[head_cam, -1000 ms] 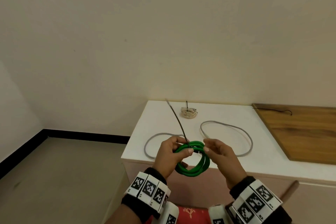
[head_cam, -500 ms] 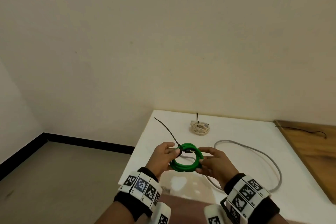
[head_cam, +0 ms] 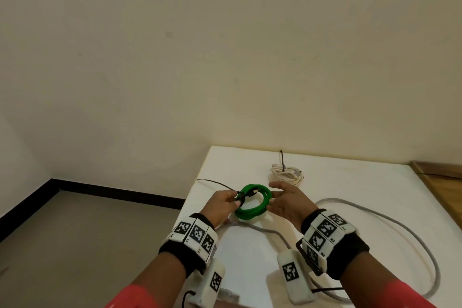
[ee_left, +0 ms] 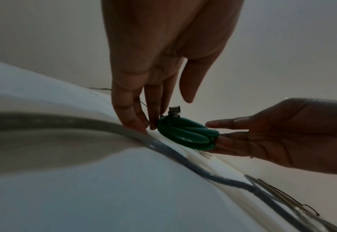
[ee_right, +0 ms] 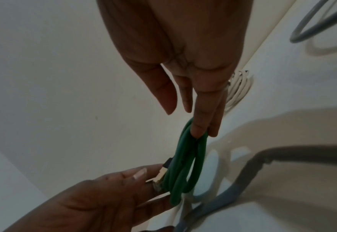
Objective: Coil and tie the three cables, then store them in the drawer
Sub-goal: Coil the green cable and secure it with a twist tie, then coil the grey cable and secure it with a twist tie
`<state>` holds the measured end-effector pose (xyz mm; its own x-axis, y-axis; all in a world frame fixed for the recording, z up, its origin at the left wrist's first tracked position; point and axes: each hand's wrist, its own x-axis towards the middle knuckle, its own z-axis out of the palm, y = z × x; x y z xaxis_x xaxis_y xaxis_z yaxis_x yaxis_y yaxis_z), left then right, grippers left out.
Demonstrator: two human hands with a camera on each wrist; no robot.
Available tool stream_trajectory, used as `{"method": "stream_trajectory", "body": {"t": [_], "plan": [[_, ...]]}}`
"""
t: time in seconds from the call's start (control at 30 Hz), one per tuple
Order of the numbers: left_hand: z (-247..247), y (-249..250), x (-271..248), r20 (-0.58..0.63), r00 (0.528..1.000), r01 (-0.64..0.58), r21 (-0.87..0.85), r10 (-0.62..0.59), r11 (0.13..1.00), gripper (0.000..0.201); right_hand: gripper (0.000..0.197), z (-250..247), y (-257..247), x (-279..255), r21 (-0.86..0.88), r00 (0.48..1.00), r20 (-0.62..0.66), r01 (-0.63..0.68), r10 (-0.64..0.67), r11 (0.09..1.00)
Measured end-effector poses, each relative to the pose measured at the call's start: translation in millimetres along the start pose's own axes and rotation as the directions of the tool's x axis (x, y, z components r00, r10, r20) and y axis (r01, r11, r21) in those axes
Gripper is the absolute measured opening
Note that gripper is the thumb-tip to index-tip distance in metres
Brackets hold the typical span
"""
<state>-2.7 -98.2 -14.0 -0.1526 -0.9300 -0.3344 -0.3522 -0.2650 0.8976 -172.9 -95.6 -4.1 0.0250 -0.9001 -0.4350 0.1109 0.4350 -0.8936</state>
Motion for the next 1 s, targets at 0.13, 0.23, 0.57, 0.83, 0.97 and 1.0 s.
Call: {"method": "stream_trajectory", "body": {"t": [0.13, 0.23, 0.57, 0.83, 0.97, 1.0], "plan": [[-1, 0, 3, -0.01, 1.0, 0.008, 0.028, -0.008, 1.0, 0.042, 0.049, -4, 6, 2, -0.027, 1.0, 0.006, -0.007, 0.007, 1.0], [-8, -1, -5, -0.091, 0.995, -0.039, 0.12, 0.05, 0.992, 0.037, 0.043, -12, 8, -9, -0.193, 0.997, -0.063, 0.023, -0.036, 0.981], [-8, -41, -76, -0.184, 0.97, 0.244, 0.677, -0.161, 0.694, 0.059, 0.028, -19, 38, -98, -0.492, 0.995, 0.05, 0.101, -0.087, 0.865], [7, -36, -122, -0.142, 0.988, 0.134, 0.628, -0.057, 0.767, 0.026, 0.019, -14, 55, -173, -0.572, 0.983, 0.185, 0.119, -0.013, 0.811], [10, -33, -133, -0.068, 0.996, 0.081, 0.485, -0.055, 0.871, 0.043, 0.025, -12, 64, -192, -0.568, 0.984, 0.175, 0.121, -0.024, 0.814], [11, -31, -135, -0.028, 0.998, 0.067, 0.521, -0.061, 0.851, 0.044, 0.026, -10, 66, -195, -0.567, 0.983, 0.181, 0.119, -0.018, 0.815]]}}
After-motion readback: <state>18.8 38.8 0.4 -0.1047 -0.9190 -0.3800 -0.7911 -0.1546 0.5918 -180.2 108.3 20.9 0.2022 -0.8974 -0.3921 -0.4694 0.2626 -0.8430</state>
